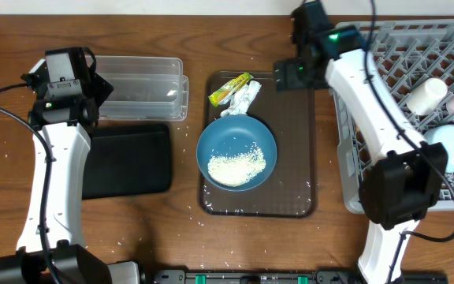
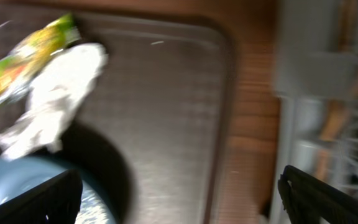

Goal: Sort waste into correct bins and load items into the dishwasher rack

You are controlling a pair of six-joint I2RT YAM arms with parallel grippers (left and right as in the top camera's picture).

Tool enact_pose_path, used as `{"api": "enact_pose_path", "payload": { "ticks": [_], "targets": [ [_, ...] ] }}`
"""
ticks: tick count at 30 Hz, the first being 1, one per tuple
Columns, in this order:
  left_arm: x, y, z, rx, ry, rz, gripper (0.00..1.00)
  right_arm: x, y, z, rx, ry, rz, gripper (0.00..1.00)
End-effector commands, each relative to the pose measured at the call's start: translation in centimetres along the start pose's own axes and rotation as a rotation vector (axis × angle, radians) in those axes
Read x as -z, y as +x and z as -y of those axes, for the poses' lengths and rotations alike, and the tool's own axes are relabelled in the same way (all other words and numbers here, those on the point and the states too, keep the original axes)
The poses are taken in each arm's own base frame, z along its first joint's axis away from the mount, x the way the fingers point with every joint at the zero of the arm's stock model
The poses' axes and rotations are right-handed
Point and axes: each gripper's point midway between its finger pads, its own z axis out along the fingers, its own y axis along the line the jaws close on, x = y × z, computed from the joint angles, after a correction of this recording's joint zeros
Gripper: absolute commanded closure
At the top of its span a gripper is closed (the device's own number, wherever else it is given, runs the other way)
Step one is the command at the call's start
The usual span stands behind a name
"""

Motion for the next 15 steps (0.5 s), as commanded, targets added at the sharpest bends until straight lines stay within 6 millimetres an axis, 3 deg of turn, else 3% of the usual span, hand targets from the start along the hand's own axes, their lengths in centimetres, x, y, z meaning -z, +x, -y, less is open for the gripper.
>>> {"api": "enact_pose_path", "payload": {
  "ticks": [1, 5, 10, 12, 15],
  "targets": [
    [-0.4, 0.3, -0.3, 0.003, -0.014, -0.01, 0.01, 4.7, -2.1, 3.8, -0.124, 0.083, 0.133, 0.01],
    [-0.4, 0.3, -0.3, 0.003, -0.014, -0.01, 0.01, 8.8, -2.5, 9.6, -0.318, 0.229, 0.235, 0.01],
    [-0.4, 0.2, -0.3, 0.004, -0.012, -0.007, 0.01, 13.1, -1.3, 16.8, -0.497, 0.338, 0.299, 0.01],
    [-0.4, 0.2, -0.3, 0.004, -0.012, -0.007, 0.01, 14.1, 0.0, 20.1, -0.559, 0.401, 0.287, 0.01],
    [-0.4, 0.2, -0.3, 0.004, -0.012, -0.008, 0.01, 14.1, 1.4, 22.8, -0.623, 0.417, 0.243, 0.01]
  ]
}}
